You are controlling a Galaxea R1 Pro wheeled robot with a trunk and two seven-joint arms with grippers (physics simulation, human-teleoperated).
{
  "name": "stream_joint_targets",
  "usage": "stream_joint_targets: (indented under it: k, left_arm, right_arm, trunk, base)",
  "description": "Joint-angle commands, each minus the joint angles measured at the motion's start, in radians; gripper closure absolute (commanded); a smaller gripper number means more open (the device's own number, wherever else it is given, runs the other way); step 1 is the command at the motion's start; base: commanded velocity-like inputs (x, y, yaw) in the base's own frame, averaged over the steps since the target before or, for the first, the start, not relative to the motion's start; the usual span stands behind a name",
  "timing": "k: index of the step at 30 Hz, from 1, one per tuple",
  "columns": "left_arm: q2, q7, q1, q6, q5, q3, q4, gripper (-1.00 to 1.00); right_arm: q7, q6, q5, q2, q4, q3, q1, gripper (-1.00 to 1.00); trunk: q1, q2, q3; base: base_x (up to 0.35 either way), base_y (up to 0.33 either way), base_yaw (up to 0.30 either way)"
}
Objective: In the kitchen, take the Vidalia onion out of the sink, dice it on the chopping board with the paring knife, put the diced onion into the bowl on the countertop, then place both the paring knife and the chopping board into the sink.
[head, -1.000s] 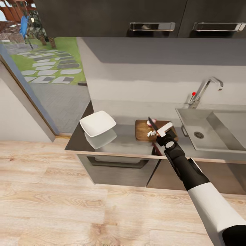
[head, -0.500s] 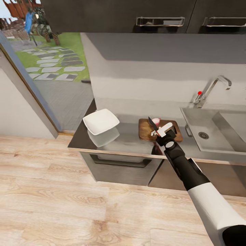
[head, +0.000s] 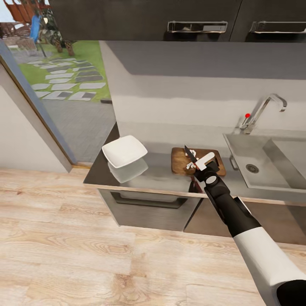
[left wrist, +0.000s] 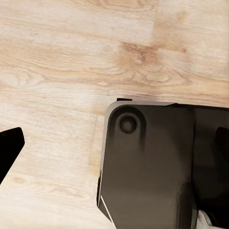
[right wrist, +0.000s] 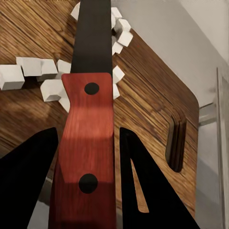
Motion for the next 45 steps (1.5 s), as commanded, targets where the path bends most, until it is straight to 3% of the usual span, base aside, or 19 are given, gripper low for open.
stream_joint_targets:
  k: [1, 5, 6, 8, 11, 13, 24, 36, 45]
  left_arm:
    - [0.002, 0.007, 0.0, -0.002, 0.01, -0.008, -0.001, -1.0]
    - [0.002, 0.007, 0.0, -0.002, 0.01, -0.008, -0.001, -1.0]
    - [0.002, 0.007, 0.0, -0.002, 0.01, -0.008, -0.001, -1.0]
    - [0.002, 0.007, 0.0, -0.002, 0.01, -0.008, -0.001, -1.0]
    - [0.002, 0.007, -0.001, -0.002, 0.01, -0.008, -0.001, -1.0]
    - [0.002, 0.007, 0.0, -0.002, 0.01, -0.008, 0.0, -1.0]
    - [0.002, 0.007, -0.001, -0.002, 0.01, -0.008, 0.001, -1.0]
    - [0.002, 0.007, 0.0, -0.002, 0.01, -0.008, 0.001, -1.0]
    - [0.002, 0.008, 0.0, -0.002, 0.01, -0.008, 0.0, -1.0]
  right_arm:
    - [0.007, 0.006, 0.01, -0.001, -0.002, 0.002, -0.001, 1.0]
    - [0.01, 0.004, 0.003, -0.001, -0.019, -0.014, -0.001, 1.0]
    - [0.013, 0.003, -0.02, -0.001, -0.037, -0.054, -0.001, 1.0]
    - [0.02, 0.002, -0.137, -0.004, -0.094, -0.216, -0.001, 1.0]
    - [0.05, 0.003, -0.24, -0.011, -0.141, -0.323, -0.001, 1.0]
    - [0.069, 0.004, -0.26, -0.013, -0.155, -0.349, -0.001, 1.0]
    - [0.098, 0.006, -0.273, -0.013, -0.164, -0.369, -0.001, 1.0]
    - [0.098, 0.008, -0.273, -0.012, -0.163, -0.369, -0.001, 1.0]
    - [0.097, 0.061, -0.275, -0.01, -0.161, -0.369, -0.001, 1.0]
  trunk:
    - [0.001, -0.002, -0.001]
    - [0.001, -0.002, -0.001]
    - [0.001, -0.002, -0.001]
    - [0.001, -0.002, -0.001]
    - [0.001, -0.002, -0.001]
    - [0.001, -0.002, -0.001]
    - [0.001, -0.002, -0.001]
    - [0.001, -0.002, -0.001]
    - [0.001, -0.002, -0.001]
  base:
    - [0.0, 0.0, 0.0]
    - [0.0, 0.0, 0.0]
    - [0.0, 0.0, 0.0]
    - [0.0, 0.0, 0.0]
    - [0.0, 0.0, 0.0]
    - [0.0, 0.0, 0.0]
    - [0.0, -0.041, 0.0]
    - [0.0, -0.296, 0.0]
    - [0.0, -0.306, 0.0]
